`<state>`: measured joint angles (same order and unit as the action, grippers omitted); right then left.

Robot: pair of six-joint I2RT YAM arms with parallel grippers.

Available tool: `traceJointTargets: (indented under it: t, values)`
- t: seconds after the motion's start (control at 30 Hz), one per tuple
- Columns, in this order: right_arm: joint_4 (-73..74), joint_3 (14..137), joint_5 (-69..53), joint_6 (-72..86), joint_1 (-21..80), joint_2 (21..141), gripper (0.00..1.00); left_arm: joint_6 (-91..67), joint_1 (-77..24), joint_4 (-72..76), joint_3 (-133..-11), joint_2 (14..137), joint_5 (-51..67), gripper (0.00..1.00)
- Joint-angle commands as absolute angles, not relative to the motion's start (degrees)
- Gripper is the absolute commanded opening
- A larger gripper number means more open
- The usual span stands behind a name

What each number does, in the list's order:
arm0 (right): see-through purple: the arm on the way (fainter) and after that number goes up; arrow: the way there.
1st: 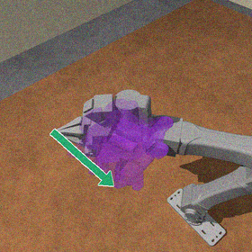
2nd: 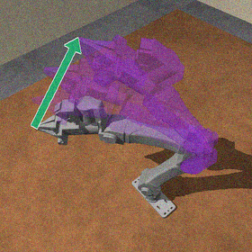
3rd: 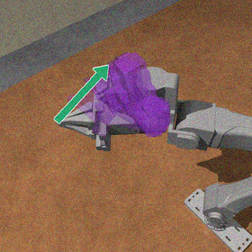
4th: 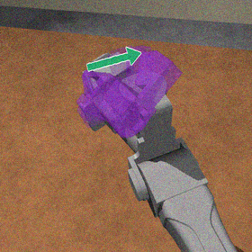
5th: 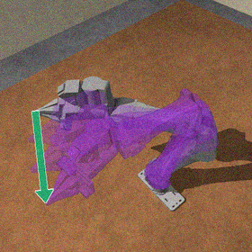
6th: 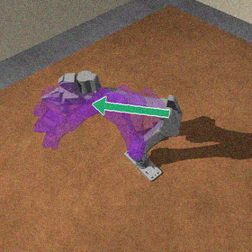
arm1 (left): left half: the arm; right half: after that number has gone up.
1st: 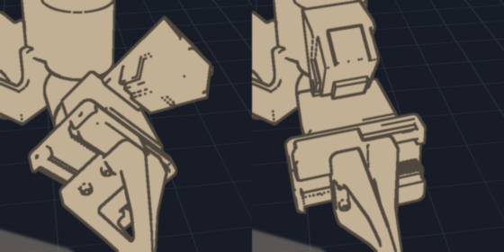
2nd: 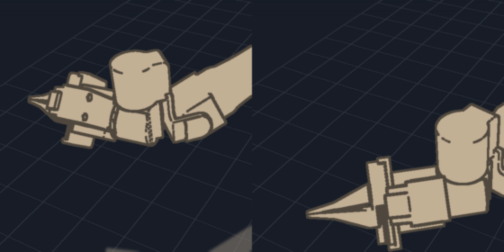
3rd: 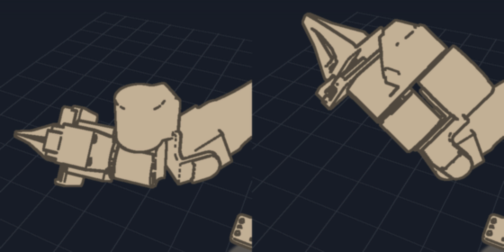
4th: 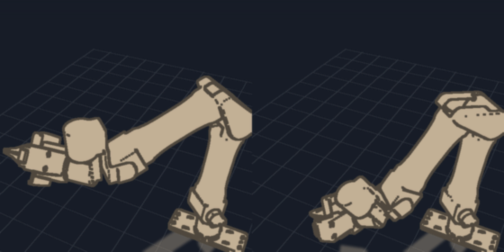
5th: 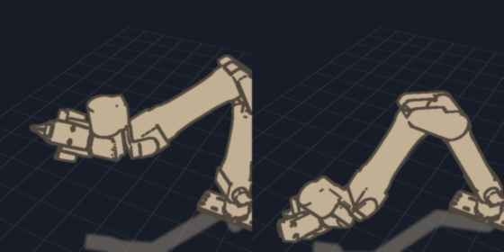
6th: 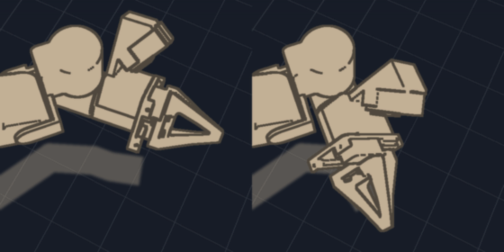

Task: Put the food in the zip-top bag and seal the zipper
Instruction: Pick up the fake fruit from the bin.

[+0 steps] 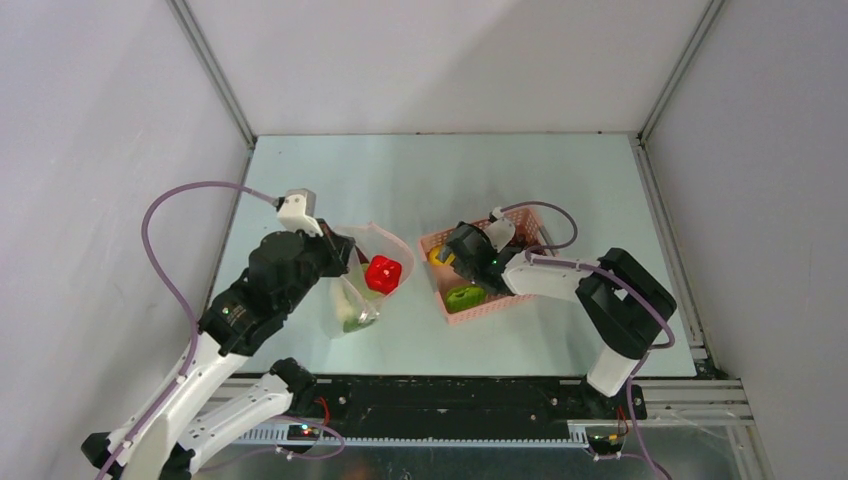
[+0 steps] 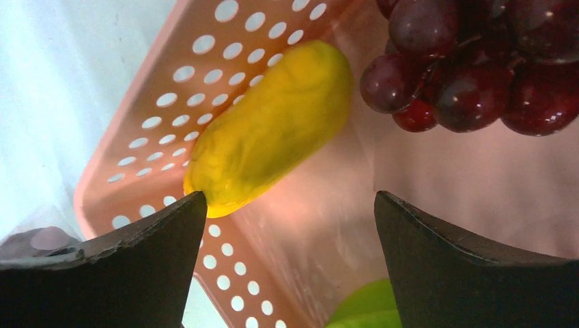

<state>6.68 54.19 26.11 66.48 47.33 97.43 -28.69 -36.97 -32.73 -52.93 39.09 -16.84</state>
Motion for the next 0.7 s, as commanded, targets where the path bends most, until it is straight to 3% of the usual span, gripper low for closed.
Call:
traceJointTargets:
  t: [0.0,0.5,0.67]
  values:
    - [4.4,54.4,29.0,69.8,46.8,99.3,0.95,-29.6,-36.6,-30.0,-54.7,39.2,-16.5,0.00]
    - [6.9,54.4,29.3,72.1,46.1,102.7,0.77,-29.6,-36.4,-29.9,-54.6,39.5,-16.4,0.00]
    - [5.2,54.4,29.5,71.7,46.0,103.1,0.77,-29.6,-36.4,-29.8,-54.5,39.6,-16.4,0.00]
